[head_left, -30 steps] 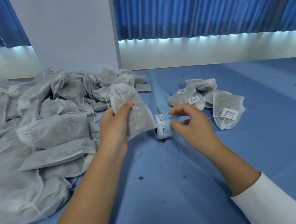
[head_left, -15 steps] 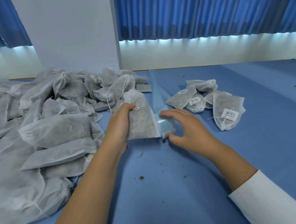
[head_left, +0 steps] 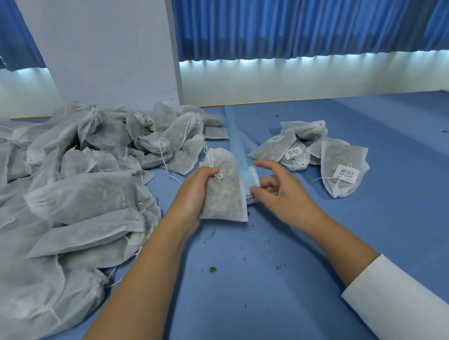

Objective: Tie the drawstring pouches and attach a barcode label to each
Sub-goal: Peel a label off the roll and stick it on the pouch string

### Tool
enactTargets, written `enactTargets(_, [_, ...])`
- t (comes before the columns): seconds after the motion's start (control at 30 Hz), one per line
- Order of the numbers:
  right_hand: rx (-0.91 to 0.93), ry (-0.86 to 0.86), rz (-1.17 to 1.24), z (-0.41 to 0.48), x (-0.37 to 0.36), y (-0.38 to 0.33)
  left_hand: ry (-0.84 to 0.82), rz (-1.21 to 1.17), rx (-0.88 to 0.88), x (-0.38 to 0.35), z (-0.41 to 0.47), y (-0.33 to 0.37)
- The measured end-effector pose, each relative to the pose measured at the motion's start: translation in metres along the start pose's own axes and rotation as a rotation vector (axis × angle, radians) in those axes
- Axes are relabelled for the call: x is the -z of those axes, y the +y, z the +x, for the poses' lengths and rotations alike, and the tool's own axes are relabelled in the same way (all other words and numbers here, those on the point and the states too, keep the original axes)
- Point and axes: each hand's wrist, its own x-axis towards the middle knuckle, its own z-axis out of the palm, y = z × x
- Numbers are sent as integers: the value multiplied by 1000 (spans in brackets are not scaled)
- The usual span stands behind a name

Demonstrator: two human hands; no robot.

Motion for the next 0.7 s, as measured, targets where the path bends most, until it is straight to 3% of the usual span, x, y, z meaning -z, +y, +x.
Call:
enactTargets(0.3, [33,-72,127,-4,3,-7,38,55,-73,16,-3,12])
enactTargets(0.5, [21,-67,166,-4,4,-8,-93,183,-113,4,-9,11])
enactTargets(0.7, [172,-10,-194,-7,14,-8,-84,207,-98,-1,-9,7])
